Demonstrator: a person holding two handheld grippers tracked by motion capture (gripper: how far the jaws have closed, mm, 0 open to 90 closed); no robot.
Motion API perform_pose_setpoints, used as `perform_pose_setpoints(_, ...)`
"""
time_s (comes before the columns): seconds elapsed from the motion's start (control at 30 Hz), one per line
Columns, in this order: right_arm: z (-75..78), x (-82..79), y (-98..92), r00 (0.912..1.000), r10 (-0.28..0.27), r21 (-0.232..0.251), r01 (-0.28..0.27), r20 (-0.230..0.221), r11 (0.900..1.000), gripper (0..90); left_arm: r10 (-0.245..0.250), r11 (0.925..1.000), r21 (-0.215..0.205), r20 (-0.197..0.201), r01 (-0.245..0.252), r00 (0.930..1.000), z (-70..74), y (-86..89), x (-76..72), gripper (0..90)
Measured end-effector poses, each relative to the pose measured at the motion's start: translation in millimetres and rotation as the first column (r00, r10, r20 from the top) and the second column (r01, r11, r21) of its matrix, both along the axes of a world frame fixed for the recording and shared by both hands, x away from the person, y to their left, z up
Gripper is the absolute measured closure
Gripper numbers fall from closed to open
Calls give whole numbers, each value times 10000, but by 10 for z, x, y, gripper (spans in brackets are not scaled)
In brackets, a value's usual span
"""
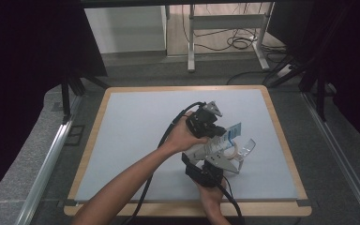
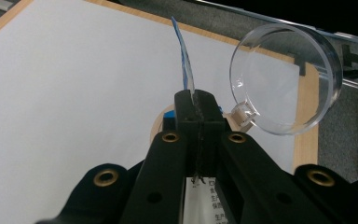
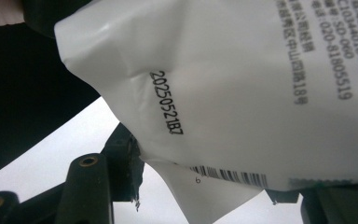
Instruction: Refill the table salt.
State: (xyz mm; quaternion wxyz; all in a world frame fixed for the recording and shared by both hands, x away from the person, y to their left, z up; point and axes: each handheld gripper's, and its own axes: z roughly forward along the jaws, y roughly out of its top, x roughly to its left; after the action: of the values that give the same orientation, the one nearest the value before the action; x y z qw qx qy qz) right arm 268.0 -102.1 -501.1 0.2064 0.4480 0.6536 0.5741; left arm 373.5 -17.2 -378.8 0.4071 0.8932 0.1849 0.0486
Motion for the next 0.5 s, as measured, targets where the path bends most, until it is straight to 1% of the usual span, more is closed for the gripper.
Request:
perform_pose_setpoints(0.27,-10,15,-6,10000,-30,1,30,-43,10000,419,-18,9999,150,-29,19,10000,-10,-9,17,900)
perform_pose_setpoints(0.37,-23,20,-10,10000,-81,-151,81,28,9999,420,-13,9999,104,-26,13,10000,-13,-11,13,900)
perform_pose_setpoints(0.5,-27,23,-9,9999,-106,-208,107,63,9997,422,-6,10000,86,-22,6,10000,-15,-11,13,900)
